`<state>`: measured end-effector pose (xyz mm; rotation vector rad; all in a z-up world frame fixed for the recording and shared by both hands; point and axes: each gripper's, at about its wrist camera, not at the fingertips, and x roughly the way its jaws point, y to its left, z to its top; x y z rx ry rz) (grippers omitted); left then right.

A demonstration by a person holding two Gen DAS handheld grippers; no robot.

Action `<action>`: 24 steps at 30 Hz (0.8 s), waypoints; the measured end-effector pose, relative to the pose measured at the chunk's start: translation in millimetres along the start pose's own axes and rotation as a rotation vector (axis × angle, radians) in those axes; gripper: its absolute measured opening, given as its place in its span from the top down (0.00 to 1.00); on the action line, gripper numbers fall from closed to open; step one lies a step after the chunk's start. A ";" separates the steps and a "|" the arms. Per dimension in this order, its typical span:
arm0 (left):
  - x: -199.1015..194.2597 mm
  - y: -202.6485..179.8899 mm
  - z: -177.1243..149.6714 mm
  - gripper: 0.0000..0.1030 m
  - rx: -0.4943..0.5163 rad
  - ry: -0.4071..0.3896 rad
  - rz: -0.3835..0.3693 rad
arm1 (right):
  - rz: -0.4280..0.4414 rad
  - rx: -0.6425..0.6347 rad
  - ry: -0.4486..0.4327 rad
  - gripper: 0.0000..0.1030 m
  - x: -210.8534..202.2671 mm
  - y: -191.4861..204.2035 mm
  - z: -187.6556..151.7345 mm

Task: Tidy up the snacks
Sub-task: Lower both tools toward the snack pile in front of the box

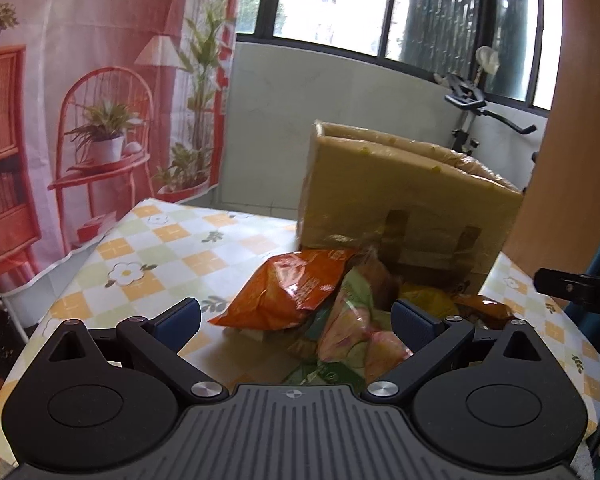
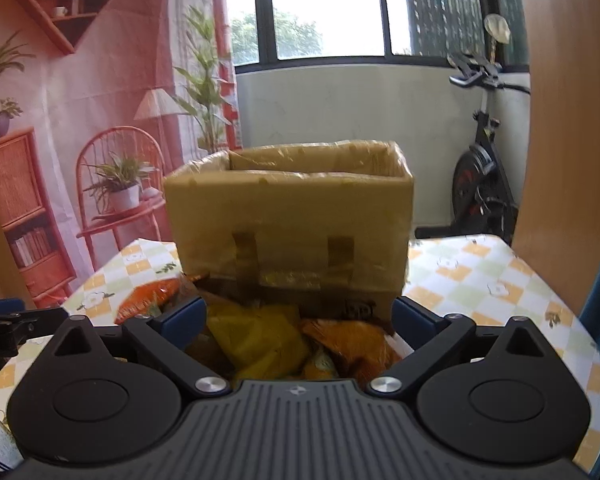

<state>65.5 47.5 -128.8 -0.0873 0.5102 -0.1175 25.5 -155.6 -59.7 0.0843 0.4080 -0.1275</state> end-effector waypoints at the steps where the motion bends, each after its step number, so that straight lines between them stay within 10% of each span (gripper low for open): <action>1: -0.1 1.9 0.9 0.01 -0.004 0.006 0.007 | 0.000 0.013 0.004 0.04 0.3 -1.8 -0.6; 14: 11.5 6.1 -18.2 0.11 0.004 0.102 -0.005 | 0.170 -0.029 0.113 0.15 32.5 34.4 -21.4; 24: 17.7 24.8 -19.5 0.37 -0.105 0.124 -0.051 | 0.285 -0.147 0.174 0.49 57.3 70.0 -40.4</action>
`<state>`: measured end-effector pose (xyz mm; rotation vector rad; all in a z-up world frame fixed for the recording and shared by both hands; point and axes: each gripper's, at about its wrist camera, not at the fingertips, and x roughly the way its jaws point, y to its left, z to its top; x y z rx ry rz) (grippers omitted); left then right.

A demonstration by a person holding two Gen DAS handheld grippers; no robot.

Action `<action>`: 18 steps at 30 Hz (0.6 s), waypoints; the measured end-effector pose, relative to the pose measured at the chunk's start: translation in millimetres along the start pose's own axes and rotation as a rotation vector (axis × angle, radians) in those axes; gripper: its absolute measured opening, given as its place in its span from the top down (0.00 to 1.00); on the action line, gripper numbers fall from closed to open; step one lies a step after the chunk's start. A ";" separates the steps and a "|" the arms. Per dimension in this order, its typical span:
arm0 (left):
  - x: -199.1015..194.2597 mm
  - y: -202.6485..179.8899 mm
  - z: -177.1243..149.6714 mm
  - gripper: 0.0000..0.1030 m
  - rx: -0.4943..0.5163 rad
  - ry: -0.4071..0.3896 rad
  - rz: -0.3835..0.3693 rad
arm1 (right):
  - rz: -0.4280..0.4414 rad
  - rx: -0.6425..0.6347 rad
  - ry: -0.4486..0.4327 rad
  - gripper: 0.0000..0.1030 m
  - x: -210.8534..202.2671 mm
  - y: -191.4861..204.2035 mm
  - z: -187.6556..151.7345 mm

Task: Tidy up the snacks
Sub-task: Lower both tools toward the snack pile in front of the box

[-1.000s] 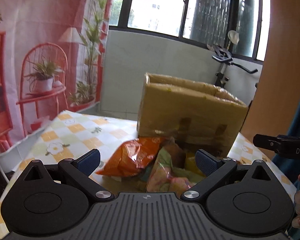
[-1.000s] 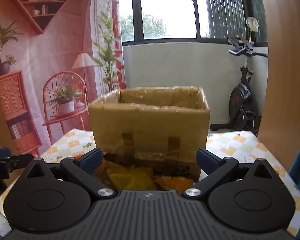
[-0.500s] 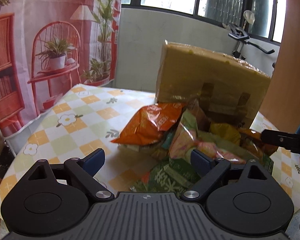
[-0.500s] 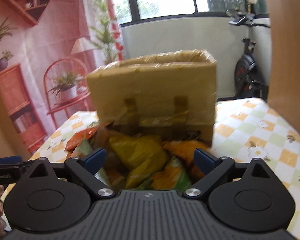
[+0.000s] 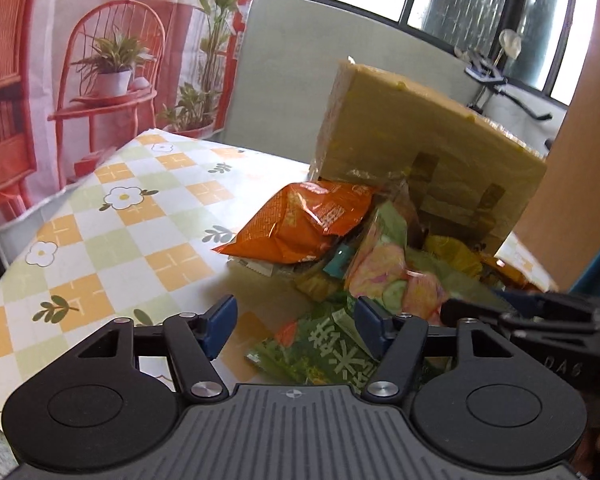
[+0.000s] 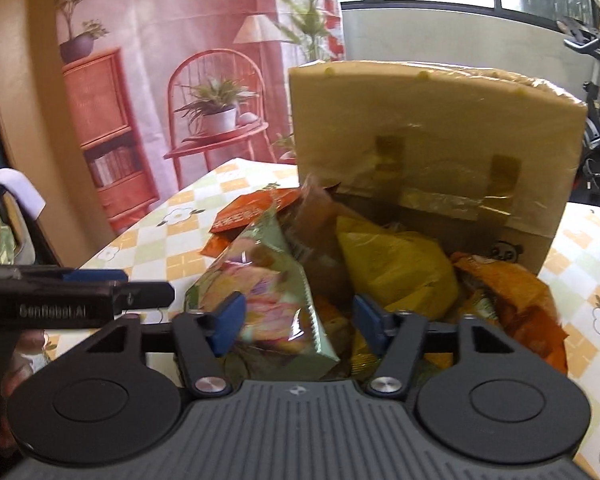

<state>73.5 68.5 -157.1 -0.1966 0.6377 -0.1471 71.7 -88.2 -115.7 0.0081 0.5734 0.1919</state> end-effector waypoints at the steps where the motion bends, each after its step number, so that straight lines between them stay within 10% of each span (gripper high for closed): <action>1: -1.6 1.6 1.1 0.41 -0.004 -0.011 -0.007 | 0.007 0.000 0.000 0.52 0.7 -0.9 -0.8; 8: -5.5 9.3 5.1 0.43 -0.075 -0.062 -0.076 | 0.007 0.048 0.006 0.70 -6.9 -10.6 -6.6; 18: 32.6 13.3 -8.3 0.31 -0.165 0.169 -0.108 | -0.029 0.185 0.040 0.77 -10.9 -32.5 -18.7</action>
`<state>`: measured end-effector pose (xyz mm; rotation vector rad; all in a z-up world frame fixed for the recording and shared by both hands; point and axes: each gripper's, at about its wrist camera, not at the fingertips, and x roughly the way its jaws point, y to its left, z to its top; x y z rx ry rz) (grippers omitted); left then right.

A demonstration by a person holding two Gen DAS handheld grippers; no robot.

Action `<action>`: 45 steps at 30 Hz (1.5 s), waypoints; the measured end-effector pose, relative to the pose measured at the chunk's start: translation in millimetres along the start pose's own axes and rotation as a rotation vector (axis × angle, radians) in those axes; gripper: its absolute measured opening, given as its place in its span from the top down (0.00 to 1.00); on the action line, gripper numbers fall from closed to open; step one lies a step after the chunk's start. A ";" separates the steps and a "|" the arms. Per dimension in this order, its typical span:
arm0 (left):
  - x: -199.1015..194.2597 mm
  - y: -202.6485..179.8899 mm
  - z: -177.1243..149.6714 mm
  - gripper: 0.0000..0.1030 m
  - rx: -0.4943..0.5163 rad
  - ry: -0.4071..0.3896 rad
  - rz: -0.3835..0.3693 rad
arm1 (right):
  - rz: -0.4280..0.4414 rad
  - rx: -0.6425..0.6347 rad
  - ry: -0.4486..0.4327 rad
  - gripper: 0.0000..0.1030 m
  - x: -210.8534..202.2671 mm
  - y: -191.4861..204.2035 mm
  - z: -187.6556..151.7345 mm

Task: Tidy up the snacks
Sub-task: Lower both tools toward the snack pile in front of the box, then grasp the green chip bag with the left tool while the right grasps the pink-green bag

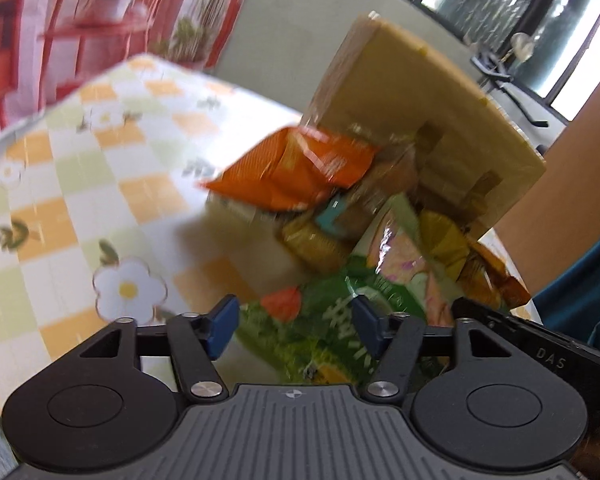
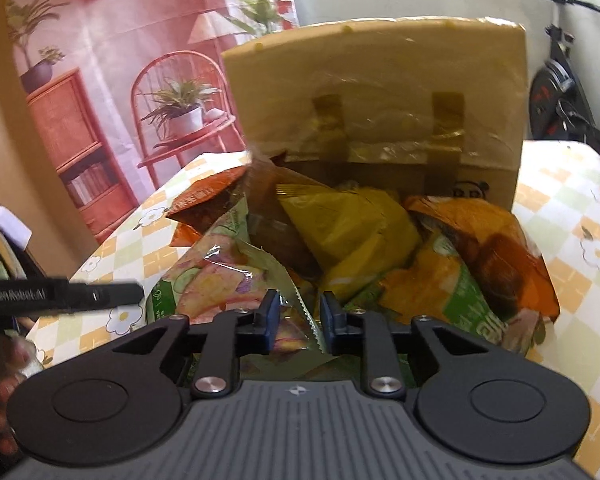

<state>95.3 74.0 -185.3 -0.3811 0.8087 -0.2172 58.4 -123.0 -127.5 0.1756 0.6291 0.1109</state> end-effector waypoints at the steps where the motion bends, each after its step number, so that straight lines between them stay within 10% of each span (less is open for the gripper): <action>1: 1.1 3.6 0.4 0.28 -0.021 0.009 -0.002 | 0.000 0.006 0.001 0.77 -0.2 -1.4 -0.1; 13: 20.4 16.9 -14.5 0.14 -0.114 0.107 -0.152 | -0.015 0.017 0.005 0.77 3.1 -5.5 -4.3; 31: 14.2 19.8 -16.3 0.32 -0.118 0.035 -0.192 | 0.010 0.025 -0.019 0.77 -3.2 -5.3 -8.6; 45: 15.0 22.9 -16.9 0.34 -0.121 0.042 -0.179 | 0.074 0.008 -0.053 0.39 -7.4 1.0 -6.5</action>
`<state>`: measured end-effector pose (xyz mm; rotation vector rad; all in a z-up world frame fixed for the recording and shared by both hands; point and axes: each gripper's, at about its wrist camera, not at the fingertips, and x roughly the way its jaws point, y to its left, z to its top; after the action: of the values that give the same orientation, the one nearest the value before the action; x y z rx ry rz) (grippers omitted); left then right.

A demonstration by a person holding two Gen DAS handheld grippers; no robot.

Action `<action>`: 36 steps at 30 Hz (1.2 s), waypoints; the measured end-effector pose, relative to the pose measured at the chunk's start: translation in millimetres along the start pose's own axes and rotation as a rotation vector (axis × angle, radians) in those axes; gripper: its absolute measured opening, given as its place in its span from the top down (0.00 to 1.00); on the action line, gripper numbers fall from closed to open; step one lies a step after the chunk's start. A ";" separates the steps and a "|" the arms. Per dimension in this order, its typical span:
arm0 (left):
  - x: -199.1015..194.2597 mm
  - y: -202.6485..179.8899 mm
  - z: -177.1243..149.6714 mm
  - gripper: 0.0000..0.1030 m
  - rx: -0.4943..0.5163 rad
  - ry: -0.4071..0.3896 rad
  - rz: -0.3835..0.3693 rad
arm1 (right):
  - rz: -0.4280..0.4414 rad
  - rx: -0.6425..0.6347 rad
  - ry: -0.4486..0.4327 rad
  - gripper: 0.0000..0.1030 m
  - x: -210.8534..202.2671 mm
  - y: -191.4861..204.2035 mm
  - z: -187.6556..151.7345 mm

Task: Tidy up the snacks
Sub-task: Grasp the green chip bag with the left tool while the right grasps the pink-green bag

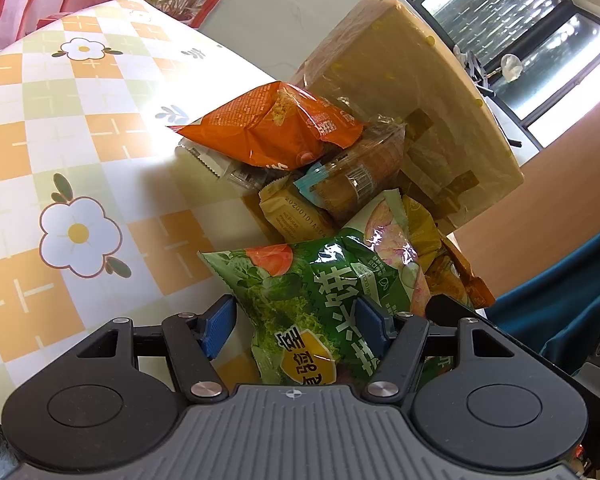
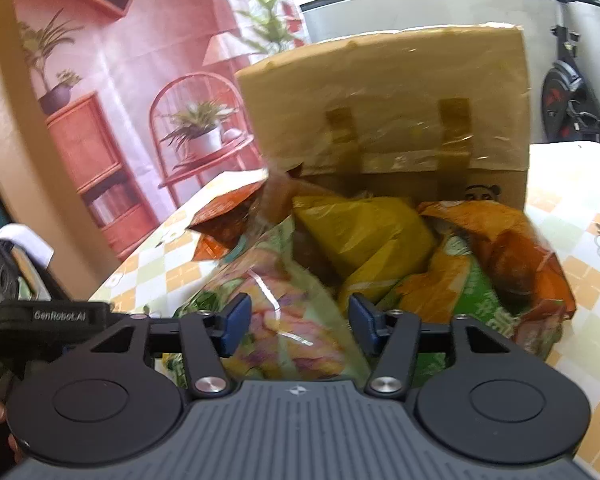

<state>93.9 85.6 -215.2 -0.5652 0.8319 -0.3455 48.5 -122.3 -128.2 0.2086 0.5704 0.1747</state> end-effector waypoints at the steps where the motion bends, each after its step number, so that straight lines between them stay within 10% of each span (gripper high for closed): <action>1: 0.2 0.3 -0.3 0.34 0.000 0.000 0.001 | -0.002 -0.007 0.004 0.38 1.0 1.6 -1.0; 11: 0.6 0.6 -0.4 0.34 0.003 0.001 0.002 | 0.022 0.053 0.057 0.29 10.7 -7.5 -7.4; 36: -14.3 -20.3 2.3 0.40 0.098 -0.063 -0.009 | 0.071 0.036 0.070 0.42 5.4 -1.3 -5.5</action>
<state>85.3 77.3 -193.4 -0.4861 0.7481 -0.3729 50.1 -121.5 -135.8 0.2584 0.6369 0.2410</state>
